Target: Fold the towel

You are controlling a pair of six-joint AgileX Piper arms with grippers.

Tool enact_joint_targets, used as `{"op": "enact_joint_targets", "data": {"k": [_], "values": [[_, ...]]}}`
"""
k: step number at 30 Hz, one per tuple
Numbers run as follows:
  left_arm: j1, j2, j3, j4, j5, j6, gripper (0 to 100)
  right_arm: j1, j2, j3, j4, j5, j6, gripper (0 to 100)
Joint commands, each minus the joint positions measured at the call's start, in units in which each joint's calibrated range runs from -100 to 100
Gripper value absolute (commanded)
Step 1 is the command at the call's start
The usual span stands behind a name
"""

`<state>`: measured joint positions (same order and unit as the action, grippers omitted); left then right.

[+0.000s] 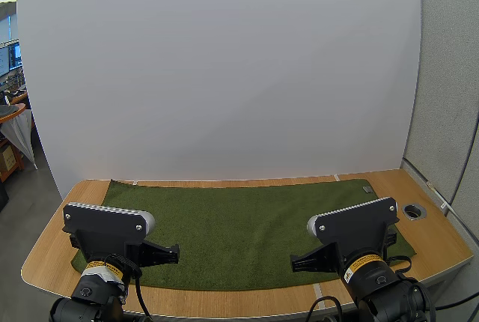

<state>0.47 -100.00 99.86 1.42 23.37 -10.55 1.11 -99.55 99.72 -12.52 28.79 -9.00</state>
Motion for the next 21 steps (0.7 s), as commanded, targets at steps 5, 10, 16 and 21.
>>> {"op": "enact_joint_targets", "data": {"k": [5, 10, 16, 21], "values": [[-0.29, 0.0, 0.1, -0.5, -0.7, 0.0, 0, 0.0, -0.4, 0.3, 0.3, -1.5, -0.2, 0], [-0.29, 0.0, 0.1, -0.5, -0.7, 0.0, 0, 0.0, -0.4, 0.3, 0.3, -1.5, -0.2, 0], [-0.29, 0.0, 0.1, -0.5, -0.7, 0.0, 0, 0.0, -0.4, 0.3, 0.3, -1.5, -0.2, 0], [-0.29, 0.0, 0.1, -0.5, -0.7, 0.0, 0, 0.0, -0.4, 0.3, 1.7, -1.5, -0.2, 0]]}}
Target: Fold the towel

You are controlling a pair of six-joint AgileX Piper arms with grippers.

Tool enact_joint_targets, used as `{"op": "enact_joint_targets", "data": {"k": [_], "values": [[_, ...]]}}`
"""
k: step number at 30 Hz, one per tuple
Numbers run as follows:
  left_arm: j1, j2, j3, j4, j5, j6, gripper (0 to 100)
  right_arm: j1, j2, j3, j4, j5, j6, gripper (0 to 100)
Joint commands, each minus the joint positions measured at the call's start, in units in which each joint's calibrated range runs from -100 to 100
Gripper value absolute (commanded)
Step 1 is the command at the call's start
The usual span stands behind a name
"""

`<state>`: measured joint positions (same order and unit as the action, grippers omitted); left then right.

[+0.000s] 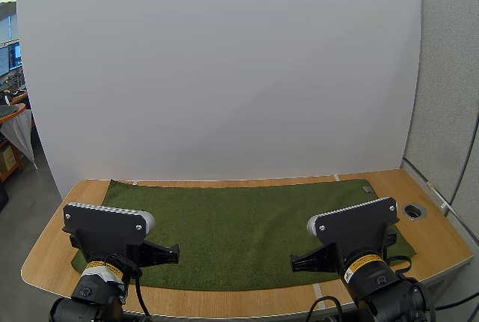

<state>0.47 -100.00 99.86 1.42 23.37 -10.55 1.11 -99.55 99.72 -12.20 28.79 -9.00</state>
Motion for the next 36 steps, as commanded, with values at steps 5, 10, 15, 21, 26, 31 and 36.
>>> {"op": "enact_joint_targets", "data": {"k": [5, 10, 15, 21, 26, 31, 36], "values": [[-0.29, 0.0, 0.1, -0.5, -0.7, 0.0, 0, 0.0, -0.4, 0.3, 2.5, -1.5, -0.2, 0], [-0.29, 0.0, 0.1, -0.5, -0.7, 0.0, 0, 0.0, -0.4, 0.3, 3.1, -2.3, -0.2, 0], [-0.29, 0.0, 0.1, -0.5, -0.7, 0.0, 0, 0.0, -0.4, 0.3, 2.8, -3.7, -0.2, 0], [-0.29, 0.0, 0.1, -0.5, -0.7, 0.0, 0, 0.0, -0.4, -2.3, 1.8, 2.3, -0.2, 0], [-0.29, 0.0, 0.1, -0.5, -0.7, 0.0, 0, 0.0, -0.4, -11.2, 3.8, 12.2, -0.1, 0], [-0.29, 0.0, 0.1, -0.5, -0.7, 0.0, 0, 0.0, -0.4, -20.0, 3.8, 17.4, -0.1, 0], [-0.29, 0.0, 0.1, -0.5, -0.7, 0.0, 0, 0.0, -0.4, -24.7, 3.8, 20.0, 0.1, 0]]}}
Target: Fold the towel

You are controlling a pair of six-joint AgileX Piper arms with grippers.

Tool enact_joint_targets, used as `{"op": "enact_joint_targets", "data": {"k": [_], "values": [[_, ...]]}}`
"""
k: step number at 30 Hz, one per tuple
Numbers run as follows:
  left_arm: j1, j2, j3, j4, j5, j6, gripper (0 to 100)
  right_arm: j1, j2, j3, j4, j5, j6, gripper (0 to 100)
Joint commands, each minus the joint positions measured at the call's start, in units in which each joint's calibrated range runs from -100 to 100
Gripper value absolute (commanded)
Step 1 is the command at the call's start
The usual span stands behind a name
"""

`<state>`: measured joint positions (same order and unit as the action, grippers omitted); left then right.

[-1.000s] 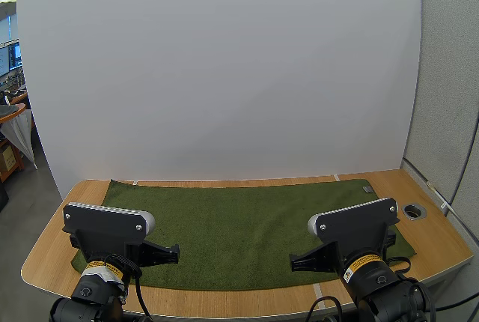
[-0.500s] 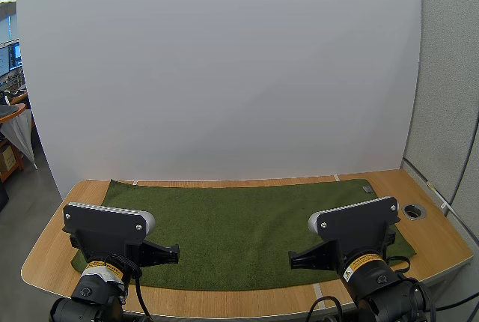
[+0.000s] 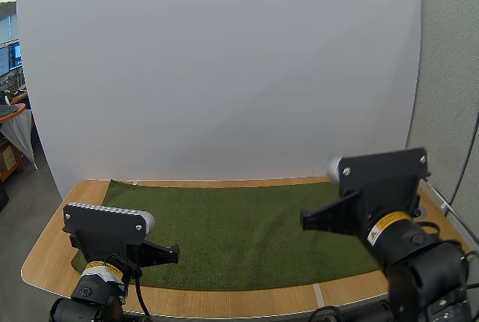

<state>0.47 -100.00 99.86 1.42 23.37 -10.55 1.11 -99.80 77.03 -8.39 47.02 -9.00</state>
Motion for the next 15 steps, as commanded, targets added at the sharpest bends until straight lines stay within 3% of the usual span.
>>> {"op": "enact_joint_targets", "data": {"k": [1, 10, 12, 15], "values": [[-0.29, 0.0, 0.1, -0.5, -0.7, 0.0, 0, 0.0, -0.2, -2.8, -0.1, 2.7, 0.1, 0], [-0.29, 0.0, 0.1, -0.5, -0.7, 0.0, 0, 0.0, -0.2, -6.4, -0.1, 8.9, 1.5, 1], [-0.29, 0.0, 0.1, -0.5, -0.7, 0.0, 0, 0.0, -0.2, -7.3, -0.1, 9.8, 2.2, 36], [-0.29, 0.0, 0.1, -0.5, -0.7, 0.0, 0, 0.0, -0.2, -7.8, -0.2, 9.7, 2.3, 100]]}}
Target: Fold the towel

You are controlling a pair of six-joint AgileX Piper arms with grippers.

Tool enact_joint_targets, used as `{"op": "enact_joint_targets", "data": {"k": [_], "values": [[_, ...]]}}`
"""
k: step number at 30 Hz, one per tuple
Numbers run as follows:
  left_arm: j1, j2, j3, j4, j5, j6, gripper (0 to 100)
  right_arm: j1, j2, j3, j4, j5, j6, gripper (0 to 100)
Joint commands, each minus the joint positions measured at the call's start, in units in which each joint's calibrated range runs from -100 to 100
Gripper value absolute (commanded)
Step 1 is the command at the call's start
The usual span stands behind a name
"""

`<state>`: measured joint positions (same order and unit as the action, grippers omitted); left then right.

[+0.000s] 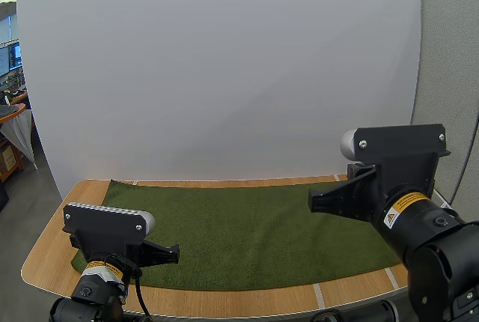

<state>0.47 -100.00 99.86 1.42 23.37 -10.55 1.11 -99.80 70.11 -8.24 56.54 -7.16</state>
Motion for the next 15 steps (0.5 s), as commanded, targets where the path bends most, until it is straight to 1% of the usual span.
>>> {"op": "enact_joint_targets", "data": {"k": [1, 4, 10, 13, 15], "values": [[-0.29, 0.0, 0.1, -0.5, -0.7, 0.0, 0, 0.0, -0.2, -0.9, -0.6, 0.2, 0.5, 100], [-0.29, 0.0, 0.1, -0.5, -0.7, 0.0, 0, 0.0, -0.2, -0.9, -1.6, 0.6, 0.3, 100], [-0.29, 0.0, 0.1, -0.5, -0.7, 0.0, 0, 0.0, -0.2, -0.9, -2.3, 6.1, 0.9, 100], [-0.29, 0.0, 0.1, -0.5, -0.7, 0.0, 0, 0.0, -0.2, -1.0, -4.3, 6.5, 0.9, 100], [-0.29, 0.0, 0.1, -0.5, -0.7, 0.0, 0, 0.0, -0.2, -1.0, -6.1, 6.5, 2.7, 100]]}}
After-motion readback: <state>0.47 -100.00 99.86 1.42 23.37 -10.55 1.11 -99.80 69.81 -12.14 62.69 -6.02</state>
